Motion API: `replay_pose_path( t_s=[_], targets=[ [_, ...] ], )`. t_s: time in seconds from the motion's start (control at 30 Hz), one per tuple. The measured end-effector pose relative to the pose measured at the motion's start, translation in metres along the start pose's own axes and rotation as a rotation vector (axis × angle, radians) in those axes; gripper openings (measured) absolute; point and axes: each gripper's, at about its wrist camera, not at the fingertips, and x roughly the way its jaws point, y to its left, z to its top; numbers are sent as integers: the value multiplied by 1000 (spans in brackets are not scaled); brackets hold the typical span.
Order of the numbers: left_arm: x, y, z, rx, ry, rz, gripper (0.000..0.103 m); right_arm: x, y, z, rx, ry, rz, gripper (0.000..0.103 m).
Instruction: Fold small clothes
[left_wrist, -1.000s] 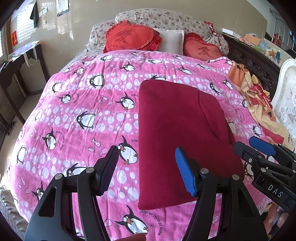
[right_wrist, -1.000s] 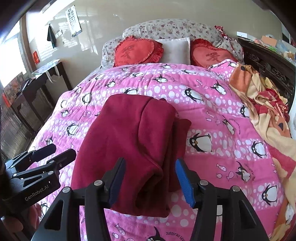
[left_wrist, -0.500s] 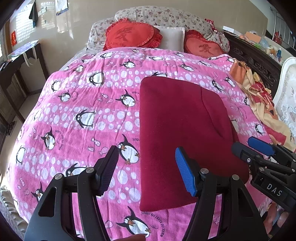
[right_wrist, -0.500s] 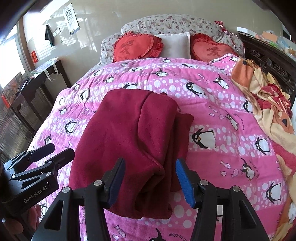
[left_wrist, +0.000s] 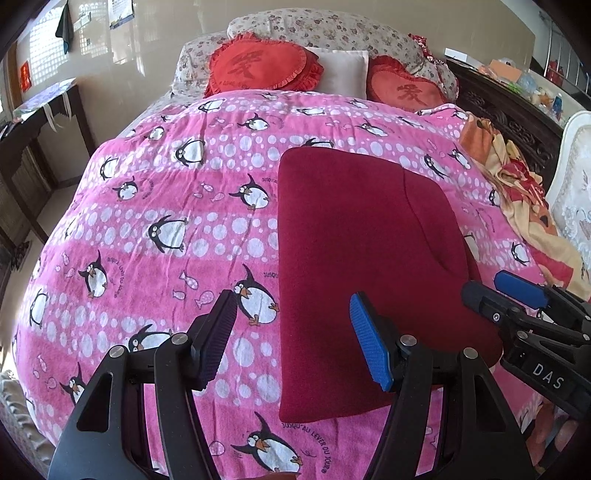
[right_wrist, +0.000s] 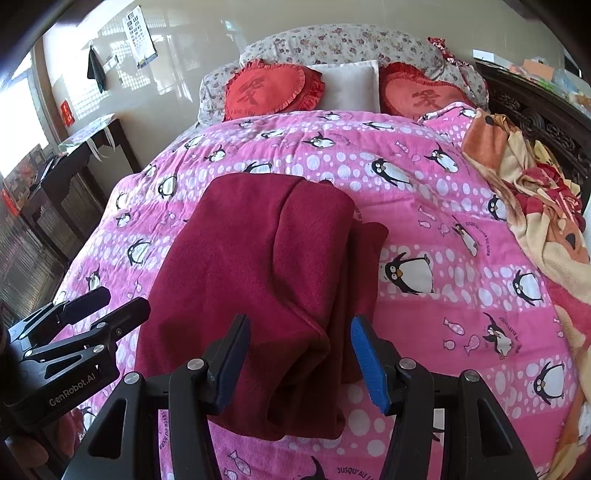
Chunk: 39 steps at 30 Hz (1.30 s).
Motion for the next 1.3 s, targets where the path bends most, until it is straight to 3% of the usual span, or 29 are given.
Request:
replay_pose_path(
  t_s=[1.3],
  targets=[
    [8,-1,0,10,15,5,64,12,5,1,10,29,6,55]
  ],
)
